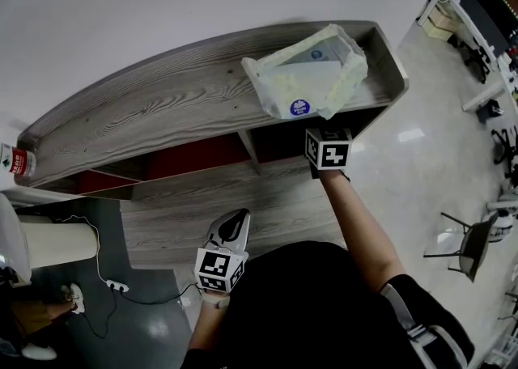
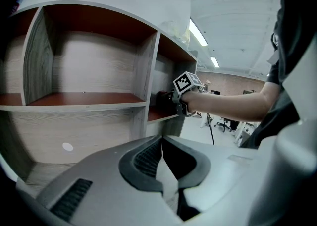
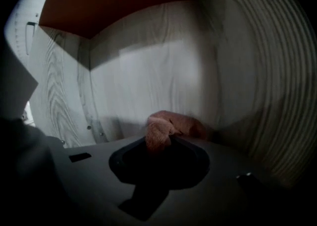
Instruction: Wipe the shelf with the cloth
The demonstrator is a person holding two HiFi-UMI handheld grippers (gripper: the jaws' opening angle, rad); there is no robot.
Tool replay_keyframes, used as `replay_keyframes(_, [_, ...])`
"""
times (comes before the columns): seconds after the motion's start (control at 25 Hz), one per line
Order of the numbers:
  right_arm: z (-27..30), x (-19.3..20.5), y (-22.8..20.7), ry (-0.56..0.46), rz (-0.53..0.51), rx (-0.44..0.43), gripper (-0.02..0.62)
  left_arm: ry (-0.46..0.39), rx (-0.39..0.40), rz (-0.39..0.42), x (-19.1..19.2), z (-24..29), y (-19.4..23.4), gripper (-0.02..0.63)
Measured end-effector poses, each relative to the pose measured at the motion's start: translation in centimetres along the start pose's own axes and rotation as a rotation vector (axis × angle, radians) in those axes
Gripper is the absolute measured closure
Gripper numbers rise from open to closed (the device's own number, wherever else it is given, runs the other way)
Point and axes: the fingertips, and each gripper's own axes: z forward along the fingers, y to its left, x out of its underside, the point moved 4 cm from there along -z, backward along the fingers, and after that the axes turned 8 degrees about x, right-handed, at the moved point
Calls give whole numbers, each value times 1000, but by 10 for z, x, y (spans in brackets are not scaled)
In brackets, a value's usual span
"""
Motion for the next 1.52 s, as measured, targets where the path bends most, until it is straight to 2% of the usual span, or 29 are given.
replay_keyframes(0.16, [-1, -1, -20, 9, 20, 70, 528, -5, 3, 4, -1, 0, 0, 594])
replay_keyframes(0.44, [-7, 1, -24, 4, 26, 75, 528, -8, 10, 7, -1, -1, 0, 594])
replay_keyframes(0.64, [-31, 5, -15, 9, 16, -13, 523, -5, 27, 12, -1, 4, -2, 594])
replay_keyframes(0.84, [-73, 13, -5, -37, -29, -108, 522, -29, 53, 3, -7, 11, -5, 594])
replay_keyframes(1.32, [-162, 36, 7, -172, -123, -239, 520, -54, 92, 29, -19, 22, -19, 594])
replay_keyframes(1.52, [-185, 45, 15, -191, -214, -268, 520, -71, 126, 56, -24, 24, -29, 594])
